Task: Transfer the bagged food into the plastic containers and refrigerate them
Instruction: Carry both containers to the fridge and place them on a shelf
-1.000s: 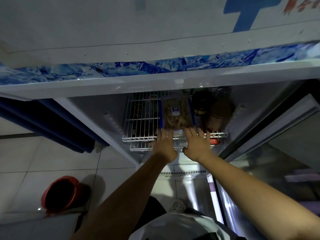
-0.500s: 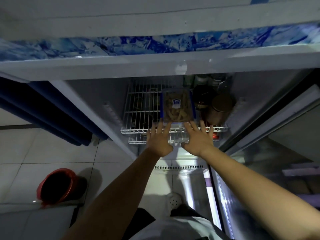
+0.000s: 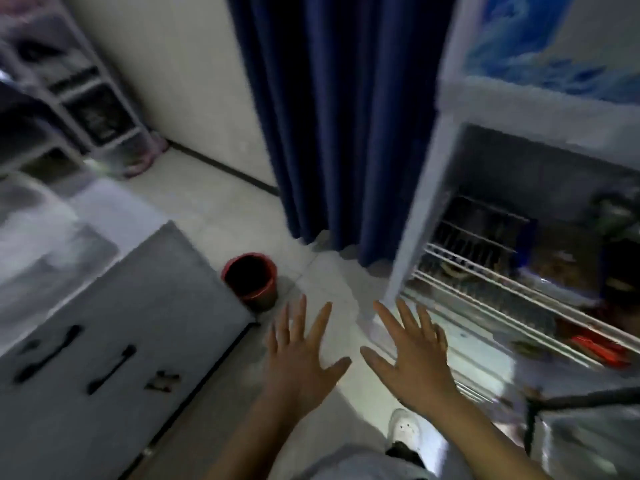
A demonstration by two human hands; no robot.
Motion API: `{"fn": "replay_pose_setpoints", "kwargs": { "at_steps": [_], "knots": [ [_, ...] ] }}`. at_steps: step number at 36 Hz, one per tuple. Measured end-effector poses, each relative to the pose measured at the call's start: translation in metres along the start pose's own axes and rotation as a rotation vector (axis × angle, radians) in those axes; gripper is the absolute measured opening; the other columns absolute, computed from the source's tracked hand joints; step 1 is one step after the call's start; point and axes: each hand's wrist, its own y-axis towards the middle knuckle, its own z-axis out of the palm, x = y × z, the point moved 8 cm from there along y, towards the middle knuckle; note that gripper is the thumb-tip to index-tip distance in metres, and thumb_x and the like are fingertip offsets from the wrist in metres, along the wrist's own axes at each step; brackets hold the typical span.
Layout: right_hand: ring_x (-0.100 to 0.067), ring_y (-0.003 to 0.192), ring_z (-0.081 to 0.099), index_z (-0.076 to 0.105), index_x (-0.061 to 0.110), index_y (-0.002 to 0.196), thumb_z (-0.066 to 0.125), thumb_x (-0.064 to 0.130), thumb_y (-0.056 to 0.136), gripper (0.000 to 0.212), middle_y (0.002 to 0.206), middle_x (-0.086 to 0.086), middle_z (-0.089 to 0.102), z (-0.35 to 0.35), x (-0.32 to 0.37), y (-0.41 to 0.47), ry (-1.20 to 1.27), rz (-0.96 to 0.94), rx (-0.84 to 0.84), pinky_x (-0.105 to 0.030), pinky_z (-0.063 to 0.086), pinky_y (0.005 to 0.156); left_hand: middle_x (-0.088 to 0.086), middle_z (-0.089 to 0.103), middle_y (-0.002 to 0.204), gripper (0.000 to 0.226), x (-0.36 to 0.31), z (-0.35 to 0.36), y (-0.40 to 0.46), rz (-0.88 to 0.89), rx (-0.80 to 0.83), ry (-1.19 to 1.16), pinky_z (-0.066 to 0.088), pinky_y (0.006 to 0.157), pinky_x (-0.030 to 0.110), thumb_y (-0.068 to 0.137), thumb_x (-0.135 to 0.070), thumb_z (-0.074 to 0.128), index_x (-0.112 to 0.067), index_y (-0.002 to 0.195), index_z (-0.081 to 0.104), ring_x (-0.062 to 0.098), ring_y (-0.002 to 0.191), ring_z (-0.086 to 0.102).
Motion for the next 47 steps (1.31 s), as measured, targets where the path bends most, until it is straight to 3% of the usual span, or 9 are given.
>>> {"fn": "replay_pose_setpoints", "kwargs": {
  "at_steps": [6,11,17,23,27,30,35,41,47],
  "knots": [
    [-0.015,0.152,-0.008,0.007,0.059,0.148,0.037,0.077,0.082,0.075,0.166,0.015,0.000,0.073,0.141,-0.012,0.039,-0.189,0.085,-0.048,0.006,0.120,-0.013,-0.037,0.157,0.082,0.158,-0.047,-0.113,-0.349,-0.143,-0.087,-0.015,0.120,0.042,0.075,-0.085,0.022,-0.065,0.137,-0.028,0.018,0.148,-0.031],
    [-0.009,0.150,-0.008,0.001,0.067,0.138,0.050,0.065,0.088,0.070,0.163,0.021,0.001,0.140,0.250,-0.034,0.027,-0.425,0.201,-0.042,0.004,0.120,-0.015,-0.038,0.156,0.087,0.262,-0.056,-0.194,-0.580,-0.220,-0.161,-0.008,0.122,0.046,0.073,-0.087,0.027,-0.065,0.142,-0.022,0.015,0.145,-0.034],
    [-0.006,0.149,-0.015,-0.005,0.069,0.139,0.040,0.074,0.088,0.069,0.154,0.030,-0.015,0.172,0.360,-0.043,-0.078,-0.668,0.298,-0.042,0.003,0.118,-0.023,-0.048,0.143,0.087,0.345,-0.069,-0.260,-0.800,-0.324,-0.243,-0.002,0.122,0.046,0.068,-0.091,0.027,-0.071,0.132,-0.028,0.018,0.150,-0.024],
    [-0.009,0.150,-0.015,-0.008,0.071,0.131,0.045,0.069,0.090,0.067,0.155,0.030,-0.016,0.216,0.435,-0.022,-0.157,-0.783,0.443,-0.044,0.003,0.120,-0.017,-0.036,0.153,0.086,0.407,-0.079,-0.278,-0.959,-0.378,-0.292,-0.002,0.121,0.043,0.068,-0.091,0.023,-0.070,0.133,-0.028,0.017,0.150,-0.022],
    [-0.009,0.149,-0.018,-0.011,0.070,0.131,0.046,0.068,0.091,0.070,0.156,0.028,-0.020,0.237,0.499,-0.002,-0.157,-0.879,0.497,-0.045,0.004,0.122,-0.013,-0.030,0.159,0.087,0.441,-0.099,-0.280,-1.041,-0.369,-0.289,-0.001,0.122,0.044,0.069,-0.089,0.025,-0.069,0.133,-0.031,0.019,0.151,-0.021],
    [-0.006,0.149,-0.016,-0.003,0.067,0.135,0.052,0.064,0.090,0.071,0.155,0.029,-0.014,0.245,0.555,0.011,-0.071,-0.951,0.524,-0.046,0.005,0.123,-0.010,-0.026,0.162,0.091,0.471,-0.121,-0.282,-1.088,-0.382,-0.303,-0.003,0.123,0.043,0.076,-0.085,0.036,-0.066,0.135,-0.030,0.017,0.151,-0.021],
    [-0.010,0.152,-0.010,0.007,0.060,0.144,0.059,0.054,0.090,0.076,0.161,0.024,-0.005,0.267,0.639,0.027,-0.017,-1.114,0.574,-0.043,0.006,0.123,-0.004,-0.012,0.167,0.100,0.528,-0.169,-0.283,-1.168,-0.567,-0.365,0.004,0.124,0.042,0.086,-0.061,0.063,-0.053,0.146,-0.016,0.017,0.153,-0.012],
    [-0.021,0.152,-0.011,0.009,0.044,0.155,0.051,0.061,0.091,0.078,0.167,0.007,-0.007,0.312,0.734,0.044,-0.186,-1.231,0.513,-0.046,0.006,0.121,-0.007,-0.010,0.167,0.099,0.588,-0.195,-0.282,-1.200,-0.699,-0.520,0.010,0.124,0.048,0.087,-0.051,0.069,-0.047,0.155,-0.003,0.016,0.154,-0.010],
    [-0.029,0.152,-0.010,0.007,0.045,0.154,0.042,0.066,0.090,0.076,0.167,0.003,-0.008,0.370,0.816,0.062,-0.318,-1.219,0.463,-0.058,0.004,0.118,-0.021,-0.007,0.165,0.095,0.641,-0.204,-0.284,-1.122,-0.779,-0.710,0.017,0.115,0.033,0.086,-0.054,0.069,-0.062,0.147,-0.003,0.002,0.151,0.000]
  ]
}}
